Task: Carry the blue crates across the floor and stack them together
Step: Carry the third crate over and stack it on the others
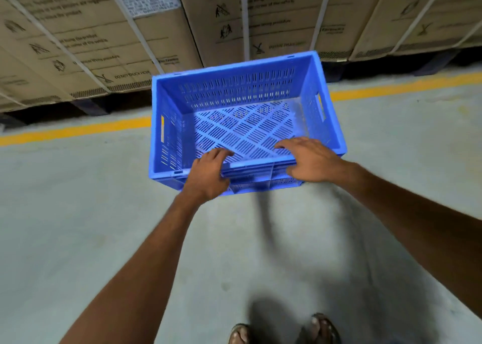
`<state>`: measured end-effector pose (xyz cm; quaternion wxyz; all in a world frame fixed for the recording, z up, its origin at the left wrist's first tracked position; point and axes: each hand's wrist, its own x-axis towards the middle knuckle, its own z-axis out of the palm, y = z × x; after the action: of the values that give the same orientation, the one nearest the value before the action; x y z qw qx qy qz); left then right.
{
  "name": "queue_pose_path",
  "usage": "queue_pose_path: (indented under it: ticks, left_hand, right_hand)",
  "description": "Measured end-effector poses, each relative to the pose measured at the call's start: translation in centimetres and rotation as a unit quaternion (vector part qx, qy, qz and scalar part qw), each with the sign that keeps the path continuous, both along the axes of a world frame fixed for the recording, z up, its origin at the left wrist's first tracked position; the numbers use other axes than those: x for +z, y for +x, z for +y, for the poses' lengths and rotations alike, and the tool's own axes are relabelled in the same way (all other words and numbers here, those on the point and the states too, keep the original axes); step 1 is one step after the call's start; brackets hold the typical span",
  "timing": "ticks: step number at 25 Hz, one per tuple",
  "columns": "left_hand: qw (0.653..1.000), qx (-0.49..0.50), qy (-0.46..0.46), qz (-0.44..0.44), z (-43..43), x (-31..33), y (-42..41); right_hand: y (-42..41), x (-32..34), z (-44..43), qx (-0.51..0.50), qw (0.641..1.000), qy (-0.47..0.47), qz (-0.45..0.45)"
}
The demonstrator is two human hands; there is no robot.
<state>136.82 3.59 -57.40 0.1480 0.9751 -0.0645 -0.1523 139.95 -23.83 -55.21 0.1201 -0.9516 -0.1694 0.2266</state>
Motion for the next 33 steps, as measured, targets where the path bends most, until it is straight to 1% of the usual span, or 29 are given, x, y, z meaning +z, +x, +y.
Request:
queue_pose_path:
  ticks: [2, 4, 7, 11, 13, 16, 19, 21, 23, 25, 28, 31, 33]
  left_hand:
    - [0.992, 0.079, -0.099, -0.008, -1.0, 3.3, -1.6]
    - [0.982, 0.119, -0.142, -0.040, -2.3, 7.7, -4.0]
    - [0.977, 0.117, -0.166, -0.067, -4.5, 15.5, -8.7]
    - [0.971, 0.142, -0.185, -0.057, -6.9, 26.7, -16.1]
    - [0.965, 0.155, -0.206, -0.051, -7.5, 31.8, -19.7]
    - [0.956, 0.166, -0.229, -0.074, -8.4, 38.8, -23.3]
    - [0.960, 0.119, -0.231, -0.102, -9.2, 45.8, -27.4]
    - [0.965, 0.087, -0.218, -0.113, -9.4, 48.7, -30.6]
    - [0.968, 0.058, -0.214, -0.121, -8.9, 50.7, -34.3]
    - [0.969, 0.012, -0.207, -0.133, -8.3, 52.2, -37.5]
    - [0.969, -0.076, -0.172, -0.161, -7.4, 53.8, -42.5]
    - [0.959, -0.146, -0.144, -0.193, -7.6, 55.1, -47.8]
    - [0.947, -0.206, -0.141, -0.203, -8.5, 55.5, -51.7]
  right_hand:
    - [-1.6, 3.3, 0.0, -0.087, 0.993, 0.076, -0.029]
    - [-4.0, 7.2, -0.2, -0.140, 0.980, 0.126, -0.056]
    - [-8.3, 14.5, -0.5, -0.147, 0.974, 0.139, -0.098]
    - [-15.8, 25.1, -1.1, -0.156, 0.962, 0.169, -0.145]
    - [-20.2, 29.9, -1.7, -0.181, 0.956, 0.174, -0.154]
    - [-26.5, 36.3, -2.6, -0.194, 0.955, 0.172, -0.144]
    - [-32.4, 42.7, -2.6, -0.176, 0.957, 0.178, -0.147]
    - [-35.8, 46.2, -2.5, -0.165, 0.958, 0.177, -0.153]
    - [-40.0, 49.1, -2.2, -0.172, 0.954, 0.168, -0.177]
    - [-44.7, 51.1, -1.8, -0.210, 0.944, 0.156, -0.201]
    - [-52.9, 52.9, -0.8, -0.267, 0.928, 0.136, -0.221]
    - [-60.6, 53.7, -0.3, -0.321, 0.913, 0.103, -0.230]
    - [-66.4, 53.7, -0.3, -0.364, 0.899, 0.074, -0.234]
